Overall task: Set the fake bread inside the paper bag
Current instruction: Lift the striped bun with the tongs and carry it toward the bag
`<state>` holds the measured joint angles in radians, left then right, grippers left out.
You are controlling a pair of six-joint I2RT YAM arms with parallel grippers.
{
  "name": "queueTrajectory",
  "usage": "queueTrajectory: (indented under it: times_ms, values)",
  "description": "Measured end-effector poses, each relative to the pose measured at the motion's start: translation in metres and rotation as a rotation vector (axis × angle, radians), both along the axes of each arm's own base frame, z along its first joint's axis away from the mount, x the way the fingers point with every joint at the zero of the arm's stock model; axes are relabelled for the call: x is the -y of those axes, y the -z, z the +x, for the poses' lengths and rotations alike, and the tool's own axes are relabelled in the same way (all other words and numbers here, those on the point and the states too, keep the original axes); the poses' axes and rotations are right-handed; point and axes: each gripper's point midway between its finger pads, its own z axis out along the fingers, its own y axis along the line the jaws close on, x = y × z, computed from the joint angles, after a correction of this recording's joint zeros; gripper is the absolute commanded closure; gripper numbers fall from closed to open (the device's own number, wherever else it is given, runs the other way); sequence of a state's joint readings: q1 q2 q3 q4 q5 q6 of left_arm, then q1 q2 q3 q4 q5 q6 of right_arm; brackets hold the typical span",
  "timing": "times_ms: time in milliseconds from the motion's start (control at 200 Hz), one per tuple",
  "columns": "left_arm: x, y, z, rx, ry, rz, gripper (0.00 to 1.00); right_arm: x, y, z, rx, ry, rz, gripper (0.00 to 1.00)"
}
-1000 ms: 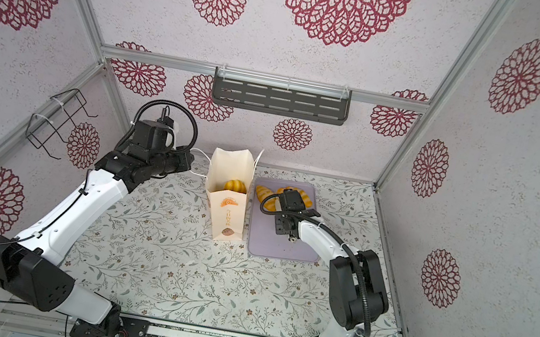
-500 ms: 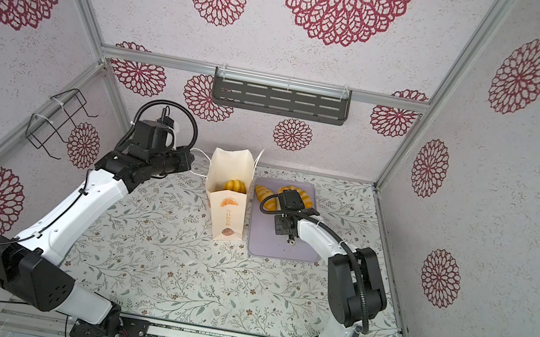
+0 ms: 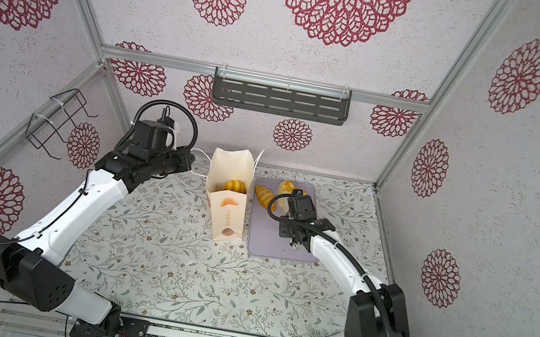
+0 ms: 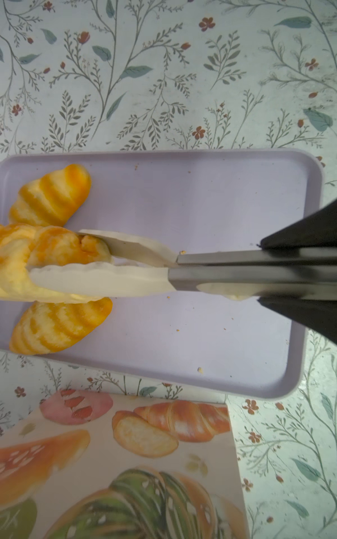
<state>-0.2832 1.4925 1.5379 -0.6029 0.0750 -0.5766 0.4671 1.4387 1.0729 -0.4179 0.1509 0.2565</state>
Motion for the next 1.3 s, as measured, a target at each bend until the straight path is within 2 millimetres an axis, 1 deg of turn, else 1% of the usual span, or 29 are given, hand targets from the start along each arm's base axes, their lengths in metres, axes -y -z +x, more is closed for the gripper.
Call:
queueTrajectory:
  times_ms: [140, 335, 460, 575, 716, 851, 951, 1101, 1301]
  values:
    - [0.0, 0.0, 0.0, 0.0, 0.002, -0.001, 1.0, 0.003, -0.004, -0.011, 0.011, 0.01, 0.037, 0.94]
    - [0.0, 0.0, 0.0, 0.0, -0.003, -0.002, 1.0, 0.004, -0.005, -0.019, 0.025, 0.022, 0.075, 0.97]
    - [-0.002, 0.005, 0.001, -0.007, -0.022, -0.008, 1.0, 0.005, -0.012, -0.027, 0.063, 0.034, 0.133, 0.97]
    - [-0.003, 0.013, 0.0, -0.024, -0.026, -0.007, 1.0, 0.007, -0.024, -0.033, 0.113, 0.038, 0.179, 0.98]
    - [-0.003, 0.012, 0.001, -0.02, -0.029, -0.007, 1.0, 0.006, -0.044, -0.031, 0.177, 0.039, 0.219, 0.99]
    - [-0.003, 0.012, 0.001, -0.019, -0.03, -0.007, 1.0, 0.004, -0.055, -0.031, 0.208, 0.038, 0.251, 0.99]
    - [-0.004, 0.012, 0.001, -0.018, -0.032, -0.004, 1.0, 0.003, -0.058, -0.032, 0.217, 0.036, 0.272, 1.0]
    - [-0.005, 0.012, 0.002, -0.017, -0.04, 0.001, 1.0, 0.003, -0.054, -0.037, 0.21, 0.04, 0.29, 1.0]
    - [-0.005, 0.012, 0.002, -0.016, -0.04, 0.003, 1.0, -0.002, -0.059, -0.036, 0.215, 0.04, 0.333, 1.0]
